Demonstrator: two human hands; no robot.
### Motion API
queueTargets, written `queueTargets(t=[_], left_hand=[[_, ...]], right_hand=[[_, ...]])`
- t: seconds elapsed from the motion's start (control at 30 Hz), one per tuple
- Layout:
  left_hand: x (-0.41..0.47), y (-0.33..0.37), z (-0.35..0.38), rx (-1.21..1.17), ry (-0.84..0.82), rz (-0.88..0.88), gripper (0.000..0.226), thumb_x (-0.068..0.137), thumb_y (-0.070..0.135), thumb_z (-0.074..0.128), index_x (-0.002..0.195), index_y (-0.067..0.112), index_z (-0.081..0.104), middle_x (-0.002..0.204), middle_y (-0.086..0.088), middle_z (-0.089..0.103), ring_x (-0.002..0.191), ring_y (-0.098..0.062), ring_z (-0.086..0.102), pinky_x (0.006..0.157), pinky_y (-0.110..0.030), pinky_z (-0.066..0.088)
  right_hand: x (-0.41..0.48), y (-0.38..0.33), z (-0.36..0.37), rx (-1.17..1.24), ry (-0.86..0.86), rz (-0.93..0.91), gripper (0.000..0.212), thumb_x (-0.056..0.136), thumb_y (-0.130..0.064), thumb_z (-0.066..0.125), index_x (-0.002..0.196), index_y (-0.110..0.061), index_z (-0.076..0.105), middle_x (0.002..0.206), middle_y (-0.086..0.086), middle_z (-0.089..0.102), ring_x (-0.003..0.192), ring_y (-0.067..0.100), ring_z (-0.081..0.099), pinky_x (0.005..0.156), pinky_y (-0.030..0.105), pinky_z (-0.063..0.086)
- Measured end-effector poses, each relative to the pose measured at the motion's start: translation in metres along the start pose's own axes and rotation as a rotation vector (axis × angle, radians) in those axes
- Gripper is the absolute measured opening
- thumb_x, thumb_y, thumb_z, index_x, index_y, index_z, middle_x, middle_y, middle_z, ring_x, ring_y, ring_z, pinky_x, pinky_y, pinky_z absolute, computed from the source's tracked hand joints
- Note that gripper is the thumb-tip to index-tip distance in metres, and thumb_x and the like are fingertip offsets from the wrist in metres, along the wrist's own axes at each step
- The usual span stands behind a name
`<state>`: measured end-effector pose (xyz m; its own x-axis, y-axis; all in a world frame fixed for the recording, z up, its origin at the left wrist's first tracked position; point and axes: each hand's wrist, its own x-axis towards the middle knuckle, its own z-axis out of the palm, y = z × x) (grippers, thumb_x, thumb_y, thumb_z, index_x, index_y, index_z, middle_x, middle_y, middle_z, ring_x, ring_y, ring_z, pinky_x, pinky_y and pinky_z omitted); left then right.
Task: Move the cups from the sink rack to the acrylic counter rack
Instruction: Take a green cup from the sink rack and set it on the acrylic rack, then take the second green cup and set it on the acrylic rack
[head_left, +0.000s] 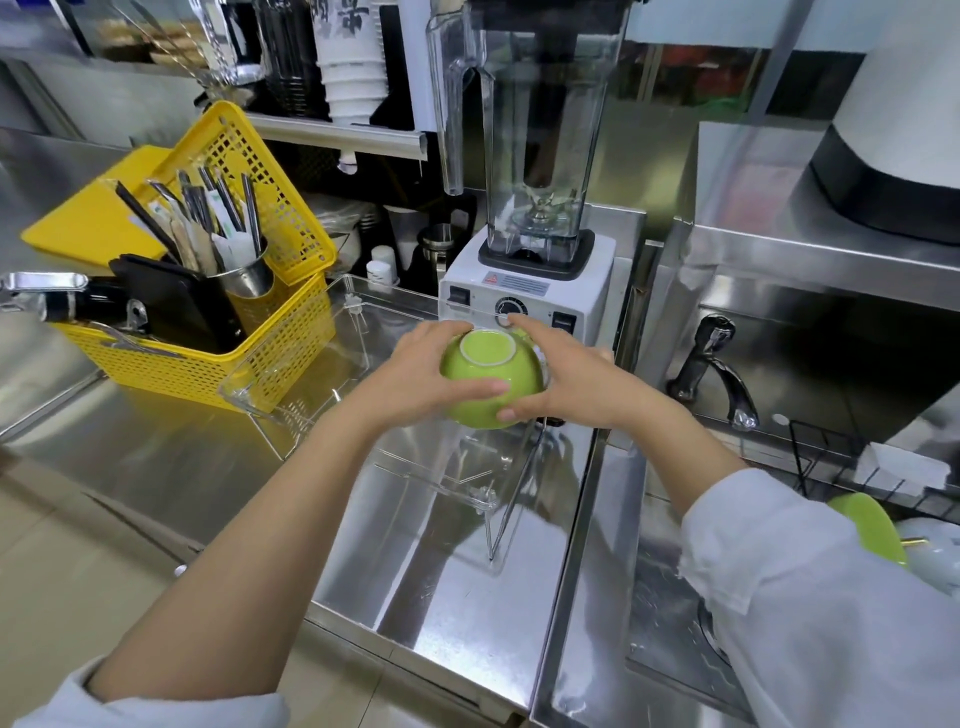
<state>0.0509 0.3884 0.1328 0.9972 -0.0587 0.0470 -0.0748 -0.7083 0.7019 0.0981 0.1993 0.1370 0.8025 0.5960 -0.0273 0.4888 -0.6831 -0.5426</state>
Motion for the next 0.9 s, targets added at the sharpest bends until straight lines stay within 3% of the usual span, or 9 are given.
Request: queueTargets(t=[0.1,0.17,0.23,0.3,0.43,0.47,0.57,0.77,0.9], left_hand=[[-0.004,0.021,-0.005,-0.048,0.106,0.039,0.077,0.07,0.061,0.061,0.136,0.026,0.038,0.141,0.001,0.038,0.131,-0.015,0.033,0.108,-0.039,0.03],[-0.006,0.043,-0.001,-0.067,0.156,0.116,0.072,0.072,0.059,0.059,0.134,0.027,0.04,0.14,0.005,0.041,0.129,-0.01,0.036,0.106,-0.033,0.03],[-0.007,0.068,0.013,-0.048,0.172,0.208,0.066,0.075,0.056,0.057,0.132,0.026,0.044,0.134,0.01,0.045,0.126,-0.007,0.038,0.101,-0.027,0.028],[-0.006,0.091,0.031,-0.025,0.157,0.282,0.063,0.076,0.055,0.056,0.13,0.026,0.046,0.132,0.008,0.048,0.123,-0.007,0.039,0.098,-0.024,0.028],[-0.001,0.126,0.079,-0.007,0.055,0.392,0.058,0.078,0.05,0.058,0.128,0.023,0.048,0.128,0.004,0.051,0.121,-0.011,0.043,0.098,-0.026,0.032],[0.0,0.133,0.092,-0.021,0.02,0.401,0.057,0.078,0.051,0.058,0.128,0.024,0.048,0.126,0.006,0.051,0.121,-0.011,0.043,0.099,-0.026,0.033],[0.004,0.152,0.134,-0.067,-0.077,0.415,0.06,0.076,0.054,0.056,0.127,0.025,0.048,0.118,0.01,0.05,0.119,-0.012,0.046,0.1,-0.03,0.036],[0.013,0.181,0.224,-0.039,-0.267,0.351,0.06,0.081,0.049,0.059,0.132,0.022,0.042,0.136,0.001,0.047,0.128,-0.014,0.039,0.099,-0.022,0.027],[0.018,0.194,0.273,-0.044,-0.307,0.237,0.055,0.084,0.038,0.061,0.13,0.014,0.044,0.137,-0.008,0.049,0.126,-0.021,0.044,0.099,-0.027,0.033]], right_hand=[[-0.015,0.004,-0.006,0.084,0.105,-0.028,0.092,0.07,-0.053,0.068,0.142,-0.038,0.013,0.15,-0.002,0.029,0.137,0.018,0.027,0.107,0.037,0.016],[-0.029,0.008,-0.011,0.104,0.203,-0.031,0.087,0.072,-0.053,0.065,0.141,-0.038,0.015,0.15,-0.005,0.028,0.137,0.014,0.025,0.101,0.031,0.011],[-0.045,0.016,-0.018,0.143,0.266,-0.018,0.086,0.074,-0.053,0.064,0.142,-0.036,0.015,0.15,-0.005,0.026,0.137,0.013,0.023,0.107,0.033,0.012],[-0.065,0.028,-0.025,0.164,0.304,0.007,0.087,0.074,-0.051,0.065,0.143,-0.035,0.015,0.151,-0.004,0.025,0.138,0.013,0.024,0.113,0.043,0.016],[-0.111,0.061,-0.038,0.161,0.342,0.118,0.086,0.074,-0.051,0.065,0.142,-0.038,0.014,0.151,-0.004,0.025,0.137,0.014,0.024,0.106,0.036,0.016],[-0.123,0.071,-0.041,0.157,0.353,0.15,0.086,0.074,-0.05,0.065,0.142,-0.037,0.015,0.151,-0.003,0.025,0.137,0.015,0.024,0.109,0.039,0.016],[-0.158,0.103,-0.049,0.168,0.404,0.234,0.086,0.073,-0.045,0.067,0.143,-0.033,0.018,0.149,0.001,0.03,0.136,0.016,0.028,0.112,0.05,0.022],[-0.221,0.171,-0.051,0.127,0.404,0.471,0.084,0.073,-0.05,0.064,0.142,-0.035,0.017,0.149,0.003,0.03,0.134,0.022,0.032,0.109,0.049,0.023],[-0.25,0.209,-0.042,0.182,0.347,0.579,0.08,0.074,-0.046,0.067,0.139,-0.023,0.026,0.144,0.007,0.037,0.131,0.025,0.036,0.106,0.051,0.03]])
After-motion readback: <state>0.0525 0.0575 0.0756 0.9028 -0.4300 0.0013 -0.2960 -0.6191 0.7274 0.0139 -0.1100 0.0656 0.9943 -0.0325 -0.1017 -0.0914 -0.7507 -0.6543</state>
